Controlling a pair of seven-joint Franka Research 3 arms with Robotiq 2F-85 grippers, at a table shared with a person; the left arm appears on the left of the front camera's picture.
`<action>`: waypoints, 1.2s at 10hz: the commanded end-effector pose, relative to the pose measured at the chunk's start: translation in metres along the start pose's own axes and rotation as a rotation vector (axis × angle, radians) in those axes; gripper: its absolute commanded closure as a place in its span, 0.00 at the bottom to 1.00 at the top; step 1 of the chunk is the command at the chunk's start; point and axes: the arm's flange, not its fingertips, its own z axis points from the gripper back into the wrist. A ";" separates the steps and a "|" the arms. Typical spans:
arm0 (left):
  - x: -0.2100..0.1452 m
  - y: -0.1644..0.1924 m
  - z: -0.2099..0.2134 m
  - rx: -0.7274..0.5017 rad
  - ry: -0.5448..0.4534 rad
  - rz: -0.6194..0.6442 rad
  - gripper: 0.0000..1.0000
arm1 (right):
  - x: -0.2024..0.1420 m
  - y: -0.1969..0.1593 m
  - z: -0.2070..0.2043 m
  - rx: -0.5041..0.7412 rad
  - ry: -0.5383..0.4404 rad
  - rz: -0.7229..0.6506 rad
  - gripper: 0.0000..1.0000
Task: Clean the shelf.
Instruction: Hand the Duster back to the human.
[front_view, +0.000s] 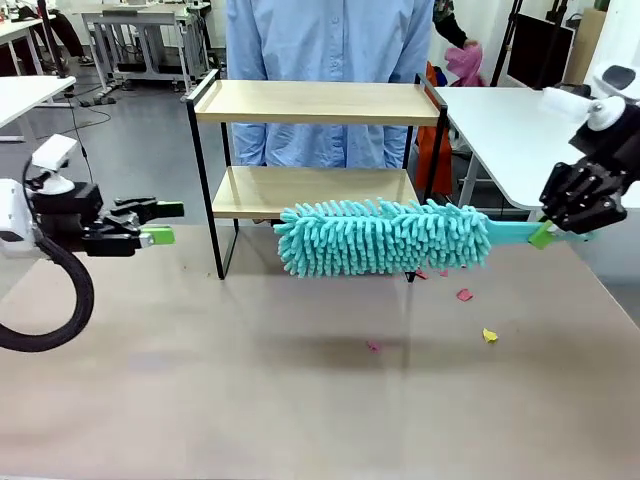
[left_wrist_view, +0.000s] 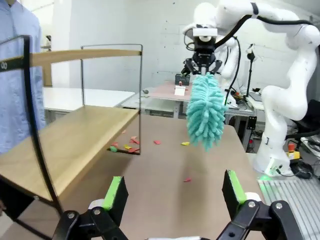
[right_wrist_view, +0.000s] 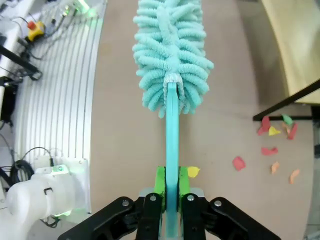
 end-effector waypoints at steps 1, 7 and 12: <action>0.005 -0.002 -0.021 -0.003 -0.016 0.027 0.00 | 0.000 -0.007 0.007 -0.014 -0.035 0.020 0.87; 0.000 0.003 -0.030 -0.034 -0.020 0.019 0.00 | 0.000 0.000 0.000 0.000 0.000 0.000 0.87; -0.011 -0.004 -0.121 -0.210 -0.076 -0.033 0.00 | 0.000 0.000 0.000 0.000 0.000 0.000 0.87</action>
